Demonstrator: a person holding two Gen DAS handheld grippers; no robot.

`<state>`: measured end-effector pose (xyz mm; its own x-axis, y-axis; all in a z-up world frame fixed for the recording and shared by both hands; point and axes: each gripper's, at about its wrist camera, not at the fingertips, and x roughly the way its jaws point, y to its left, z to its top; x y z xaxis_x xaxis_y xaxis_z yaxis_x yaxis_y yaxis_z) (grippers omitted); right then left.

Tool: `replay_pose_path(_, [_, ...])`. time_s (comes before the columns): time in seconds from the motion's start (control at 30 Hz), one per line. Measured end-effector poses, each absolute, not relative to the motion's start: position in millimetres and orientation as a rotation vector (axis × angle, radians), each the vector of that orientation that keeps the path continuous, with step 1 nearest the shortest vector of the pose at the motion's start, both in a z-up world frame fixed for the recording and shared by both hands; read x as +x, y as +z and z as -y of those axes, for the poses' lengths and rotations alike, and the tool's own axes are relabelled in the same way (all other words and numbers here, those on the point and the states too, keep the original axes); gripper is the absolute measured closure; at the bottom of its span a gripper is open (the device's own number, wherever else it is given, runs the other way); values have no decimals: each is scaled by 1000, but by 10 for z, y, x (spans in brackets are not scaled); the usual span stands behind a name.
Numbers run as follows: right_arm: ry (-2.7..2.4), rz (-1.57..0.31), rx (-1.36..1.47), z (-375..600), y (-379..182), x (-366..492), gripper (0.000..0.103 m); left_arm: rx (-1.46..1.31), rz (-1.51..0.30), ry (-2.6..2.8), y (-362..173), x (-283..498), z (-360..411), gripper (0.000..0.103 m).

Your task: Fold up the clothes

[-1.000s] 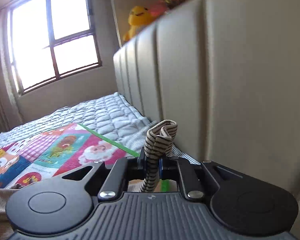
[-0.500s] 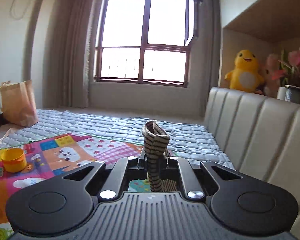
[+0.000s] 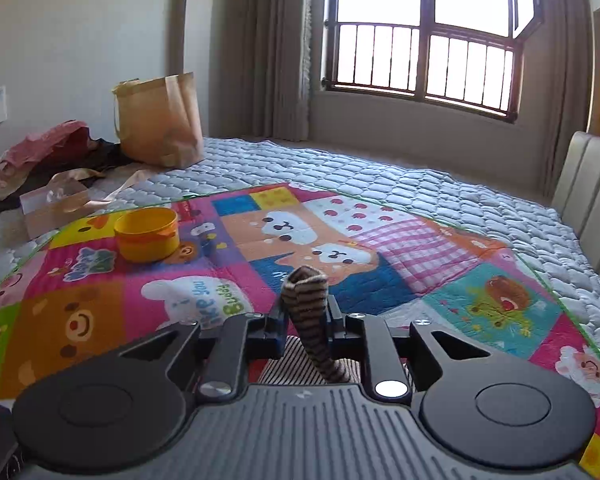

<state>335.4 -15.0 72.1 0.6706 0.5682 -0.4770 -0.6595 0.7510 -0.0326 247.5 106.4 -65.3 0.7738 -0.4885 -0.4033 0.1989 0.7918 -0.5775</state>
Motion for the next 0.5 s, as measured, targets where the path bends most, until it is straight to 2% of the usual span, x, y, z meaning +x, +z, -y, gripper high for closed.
replay_pose_path(0.07, [710,-442,-210,232,764,3302,74,-542,-575,-393,-656,2478,-1069,0])
replay_pose_path(0.13, [696,-420,-205,393,826,3268,60,-543,-576,-393,-664,2477,-1068,0])
replay_pose_path(0.17, [674,-420,-191,507,818,3283,49,-544,-577,-393,-667,2478,-1067,0])
replay_pose_path(0.2, [653,-420,-177,620,811,3298,42,-545,-577,-393,-668,2479,-1068,0])
replay_pose_path(0.33, [555,-457,-88,1107,648,3378,40,-551,-573,-394,-684,2479,-1077,0])
replay_pose_path(0.4, [514,-502,-4,1366,438,3422,31,-554,-576,-393,-694,2492,-1077,0])
replay_pose_path(0.5, [494,-582,120,1614,-18,3478,25,-559,-590,-389,-704,2530,-1089,0])
